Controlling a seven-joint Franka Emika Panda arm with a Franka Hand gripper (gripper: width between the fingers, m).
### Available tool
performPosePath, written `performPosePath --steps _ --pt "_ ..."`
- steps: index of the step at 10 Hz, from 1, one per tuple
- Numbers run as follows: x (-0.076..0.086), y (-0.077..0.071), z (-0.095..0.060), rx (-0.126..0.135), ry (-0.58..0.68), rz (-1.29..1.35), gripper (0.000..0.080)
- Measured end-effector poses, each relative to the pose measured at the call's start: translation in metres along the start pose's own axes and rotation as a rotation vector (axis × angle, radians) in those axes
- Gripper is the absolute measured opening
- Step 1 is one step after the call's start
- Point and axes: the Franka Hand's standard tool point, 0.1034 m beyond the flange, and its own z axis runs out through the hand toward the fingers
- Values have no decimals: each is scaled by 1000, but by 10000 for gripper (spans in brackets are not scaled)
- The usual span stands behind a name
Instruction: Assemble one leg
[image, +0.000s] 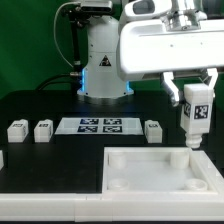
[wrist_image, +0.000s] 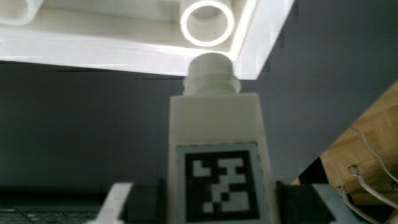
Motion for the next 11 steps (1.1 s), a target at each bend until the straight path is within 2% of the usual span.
performPosePath --steps 1,5,6,7,8,11 --pt "-3 0 12 1 6 -3 297" --pt "-4 0 11 1 12 -14 297" --pt "-15 -2 18 0 48 -10 297" --pt "-28 0 31 0 -6 -20 297" --pt "-23 0 32 -1 3 -20 297" --pt "-26 -5 36 4 -6 -23 297"
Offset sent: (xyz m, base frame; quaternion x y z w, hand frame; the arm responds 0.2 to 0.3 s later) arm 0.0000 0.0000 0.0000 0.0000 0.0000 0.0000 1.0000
